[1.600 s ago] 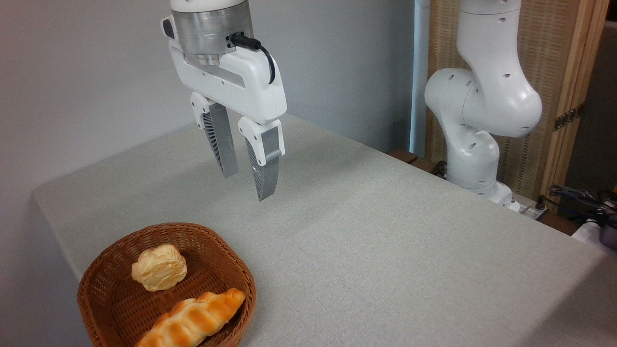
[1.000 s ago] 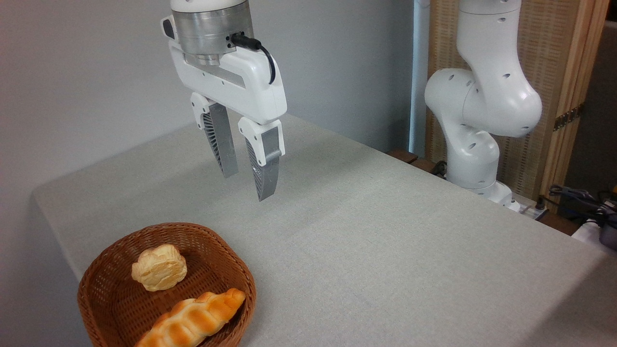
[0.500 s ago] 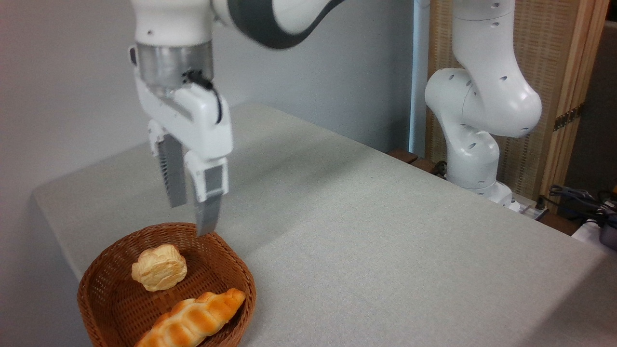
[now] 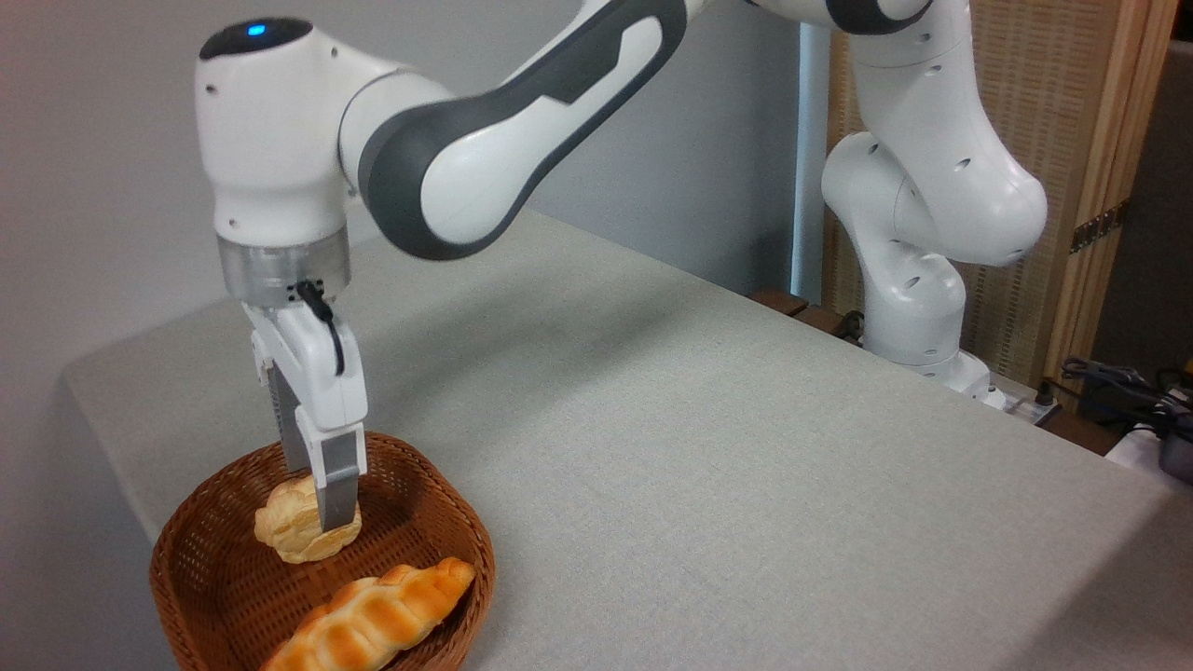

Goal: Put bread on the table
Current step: 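Lower the open gripper down onto the round bun in the basket, then close the gripper on the round bun, then lift the round bun up out of the basket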

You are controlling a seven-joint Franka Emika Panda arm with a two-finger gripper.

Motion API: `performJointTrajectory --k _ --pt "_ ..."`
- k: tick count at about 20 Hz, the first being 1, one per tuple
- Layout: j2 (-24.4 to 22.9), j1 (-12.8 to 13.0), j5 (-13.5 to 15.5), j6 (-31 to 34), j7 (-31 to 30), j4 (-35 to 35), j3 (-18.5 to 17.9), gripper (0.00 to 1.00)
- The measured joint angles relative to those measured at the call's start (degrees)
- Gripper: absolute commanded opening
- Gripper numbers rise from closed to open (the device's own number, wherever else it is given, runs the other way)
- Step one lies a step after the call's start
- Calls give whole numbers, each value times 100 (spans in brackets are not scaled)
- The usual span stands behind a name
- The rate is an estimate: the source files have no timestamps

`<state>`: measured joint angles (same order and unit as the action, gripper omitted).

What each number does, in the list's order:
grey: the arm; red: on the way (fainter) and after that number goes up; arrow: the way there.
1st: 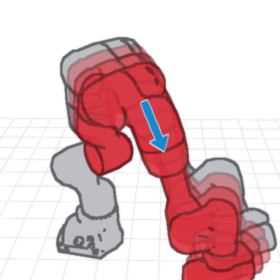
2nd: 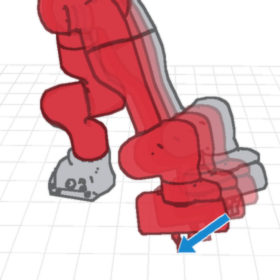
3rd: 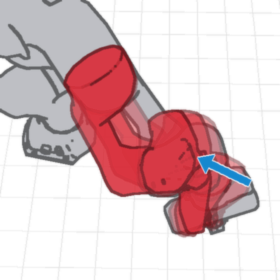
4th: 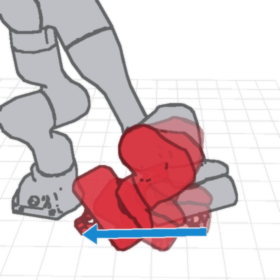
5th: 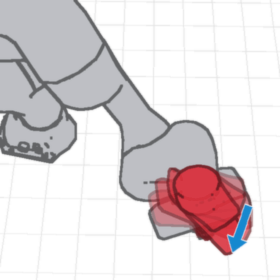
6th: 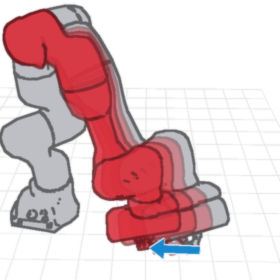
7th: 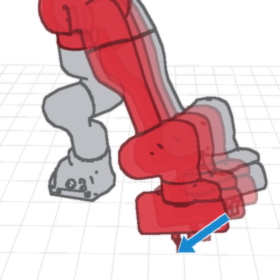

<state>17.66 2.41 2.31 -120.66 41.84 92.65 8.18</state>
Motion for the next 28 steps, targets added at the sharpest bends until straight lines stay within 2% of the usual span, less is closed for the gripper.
performJointTrajectory --k 1,2,3,5,8,23,25,28 --pt "62 1 0 -50 0 0 33 73" --pt "104 1 0 -101 0 0 50 58" --pt "125 1 0 -137 0 0 56 49" --pt "127 0 0 -150 0 -4 56 40" --pt "127 0 0 -151 0 -18 57 36" --pt "97 -11 0 -128 0 -75 49 35" --pt "16 -39 0 125 0 -165 33 35" --pt "-275 -92 0 995 0 -317 27 35"
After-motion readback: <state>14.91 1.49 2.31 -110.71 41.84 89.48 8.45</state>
